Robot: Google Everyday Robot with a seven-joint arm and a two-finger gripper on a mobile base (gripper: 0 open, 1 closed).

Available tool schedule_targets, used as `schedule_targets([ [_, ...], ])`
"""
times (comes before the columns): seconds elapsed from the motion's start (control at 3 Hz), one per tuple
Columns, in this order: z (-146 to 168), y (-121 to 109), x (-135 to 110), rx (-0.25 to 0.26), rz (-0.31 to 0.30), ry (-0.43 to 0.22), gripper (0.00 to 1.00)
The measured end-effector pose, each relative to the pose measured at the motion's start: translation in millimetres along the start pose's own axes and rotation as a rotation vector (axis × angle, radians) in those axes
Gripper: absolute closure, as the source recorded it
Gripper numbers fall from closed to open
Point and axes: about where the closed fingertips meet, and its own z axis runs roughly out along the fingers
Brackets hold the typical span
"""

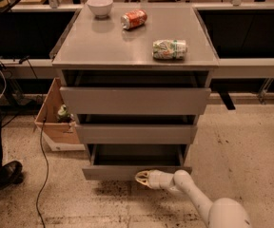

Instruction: Close bottom drawer

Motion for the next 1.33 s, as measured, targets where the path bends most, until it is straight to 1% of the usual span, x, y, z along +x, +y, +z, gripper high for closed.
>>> schedule_targets([
  [0.67,50.6,-30.4,-14.5,0.129,-0.058,-0.04,1.0],
  [1.0,72.2,-43.9,-25.6,0.174,-0.076,-0.069,1.0],
  [1.33,90.9,-56.6,-38.4,0.204,-0.09,-0.103,1.0],
])
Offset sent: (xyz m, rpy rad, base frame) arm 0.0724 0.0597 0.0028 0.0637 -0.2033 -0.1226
